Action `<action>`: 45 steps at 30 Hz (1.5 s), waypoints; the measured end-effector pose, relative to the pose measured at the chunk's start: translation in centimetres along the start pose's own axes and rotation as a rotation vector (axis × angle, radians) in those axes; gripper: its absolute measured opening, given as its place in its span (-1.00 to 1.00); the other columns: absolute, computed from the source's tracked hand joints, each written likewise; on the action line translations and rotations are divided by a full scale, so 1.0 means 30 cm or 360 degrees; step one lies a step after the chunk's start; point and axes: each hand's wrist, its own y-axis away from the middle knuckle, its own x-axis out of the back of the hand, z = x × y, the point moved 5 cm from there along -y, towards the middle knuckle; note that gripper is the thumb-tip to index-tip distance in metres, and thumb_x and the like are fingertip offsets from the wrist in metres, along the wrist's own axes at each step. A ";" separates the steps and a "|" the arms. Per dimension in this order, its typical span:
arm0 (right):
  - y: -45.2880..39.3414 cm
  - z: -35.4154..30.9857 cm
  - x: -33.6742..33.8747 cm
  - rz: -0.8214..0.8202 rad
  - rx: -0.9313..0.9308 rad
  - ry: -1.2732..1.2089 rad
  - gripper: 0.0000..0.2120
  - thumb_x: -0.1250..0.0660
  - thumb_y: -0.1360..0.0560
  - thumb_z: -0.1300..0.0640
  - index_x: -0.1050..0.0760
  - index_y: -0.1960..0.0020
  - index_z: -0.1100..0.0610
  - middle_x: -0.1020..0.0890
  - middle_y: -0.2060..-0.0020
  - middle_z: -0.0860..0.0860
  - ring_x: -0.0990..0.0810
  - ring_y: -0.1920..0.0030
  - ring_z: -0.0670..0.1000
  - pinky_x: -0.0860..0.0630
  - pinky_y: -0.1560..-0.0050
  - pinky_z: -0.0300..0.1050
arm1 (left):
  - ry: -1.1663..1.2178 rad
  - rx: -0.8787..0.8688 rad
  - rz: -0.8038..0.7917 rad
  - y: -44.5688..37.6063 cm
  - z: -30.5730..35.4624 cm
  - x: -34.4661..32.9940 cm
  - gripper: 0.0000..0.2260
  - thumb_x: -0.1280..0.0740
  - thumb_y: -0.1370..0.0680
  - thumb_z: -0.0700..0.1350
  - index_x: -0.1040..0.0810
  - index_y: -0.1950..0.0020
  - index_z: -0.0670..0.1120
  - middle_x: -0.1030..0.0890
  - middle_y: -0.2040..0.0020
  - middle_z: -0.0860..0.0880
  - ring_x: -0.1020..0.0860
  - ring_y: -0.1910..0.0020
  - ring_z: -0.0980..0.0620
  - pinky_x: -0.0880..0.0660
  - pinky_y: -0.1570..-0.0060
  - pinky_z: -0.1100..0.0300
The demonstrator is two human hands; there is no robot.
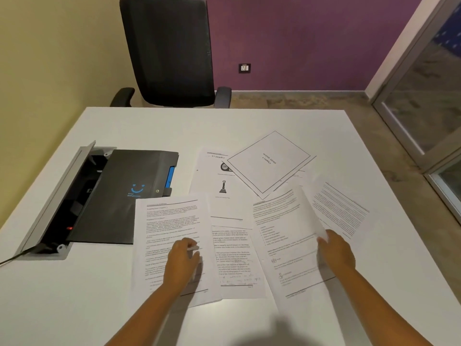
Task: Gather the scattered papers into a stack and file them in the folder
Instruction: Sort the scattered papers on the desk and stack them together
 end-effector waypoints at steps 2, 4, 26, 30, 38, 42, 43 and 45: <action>0.011 -0.001 0.047 0.0095 -0.0001 -0.0114 -0.75 -0.16 -0.58 0.10 -0.46 -0.14 0.23 -0.59 -0.07 0.23 -0.53 0.05 0.17 -0.47 -0.01 0.02 | 0.0079 0.0011 -0.0062 -0.010 0.019 -0.019 -0.89 -0.29 -0.50 -0.20 -0.49 -0.01 -0.09 -0.57 0.00 -0.07 -0.50 0.22 0.07 -0.34 0.35 0.32; 0.023 0.012 0.097 0.0172 -0.0059 -0.0194 -0.70 -0.16 -0.58 0.10 -0.42 -0.24 0.24 -0.56 -0.16 0.25 -0.52 -0.11 0.26 -0.44 -0.12 0.09 | 0.0177 0.0004 -0.0139 -0.007 0.054 -0.032 -0.88 -0.24 -0.52 -0.25 -0.47 0.03 -0.05 -0.56 0.03 -0.02 -0.52 0.23 0.10 -0.39 0.34 0.31; 0.187 -0.366 -0.207 -0.0810 -0.0147 -0.0675 -0.71 -0.12 -0.58 -0.02 -0.52 -0.07 0.15 -0.58 0.01 0.06 -0.56 0.03 0.07 -0.38 0.04 -0.20 | 0.0909 0.0519 -0.0447 -0.015 0.048 0.001 -0.73 -0.23 -0.57 -0.12 -0.49 -0.25 -0.14 -0.61 -0.16 -0.15 -0.60 -0.07 -0.12 -0.55 -0.09 -0.05; 0.125 -0.362 -0.302 -0.0828 -0.0435 -0.0963 -0.70 -0.16 -0.56 -0.05 -0.47 0.18 0.13 -0.53 0.27 0.02 -0.46 0.35 -0.02 -0.37 0.38 -0.19 | 0.0813 0.0765 -0.0272 -0.009 -0.058 0.030 -0.70 -0.25 -0.55 -0.20 -0.44 -0.27 -0.21 -0.55 -0.20 -0.23 -0.55 -0.12 -0.24 -0.49 -0.16 -0.13; 0.058 -0.379 -0.353 -0.0864 -0.0635 -0.1136 -0.76 -0.32 -0.49 0.00 -0.49 0.22 0.16 -0.53 0.38 0.03 -0.48 0.46 -0.03 -0.36 0.49 -0.23 | 0.0869 0.0888 -0.0212 -0.010 -0.118 0.038 -0.73 -0.21 -0.56 -0.22 -0.42 -0.25 -0.25 -0.55 -0.17 -0.24 -0.53 -0.04 -0.22 -0.49 -0.04 -0.06; 0.029 -0.420 -0.341 -0.0735 -0.0507 -0.0629 -0.74 -0.35 -0.42 0.09 -0.43 0.36 0.21 -0.49 0.49 0.08 -0.41 0.52 0.00 -0.33 0.50 -0.24 | 0.0898 0.0894 -0.0212 -0.006 -0.114 0.039 -0.72 -0.20 -0.57 -0.24 -0.42 -0.27 -0.24 -0.55 -0.18 -0.24 -0.52 -0.01 -0.19 -0.49 -0.11 -0.08; 0.024 -0.425 -0.328 -0.0664 -0.0414 -0.0476 -0.75 -0.33 -0.40 0.12 -0.41 0.39 0.21 -0.49 0.51 0.08 -0.42 0.52 0.01 -0.36 0.46 -0.23 | 0.0895 0.0883 -0.0219 -0.004 -0.107 0.040 -0.72 -0.19 -0.57 -0.24 -0.42 -0.28 -0.24 -0.55 -0.19 -0.24 -0.52 -0.01 -0.19 -0.49 -0.10 -0.07; 0.021 -0.421 -0.309 -0.0615 -0.0174 -0.0279 -0.84 -0.29 -0.34 0.18 -0.41 0.38 0.20 -0.53 0.47 0.09 -0.48 0.46 0.06 -0.42 0.36 -0.19 | 0.0892 0.0856 -0.0211 0.001 -0.092 0.046 -0.73 -0.17 -0.58 -0.25 -0.42 -0.27 -0.23 -0.56 -0.16 -0.24 -0.52 0.02 -0.16 -0.49 -0.01 -0.03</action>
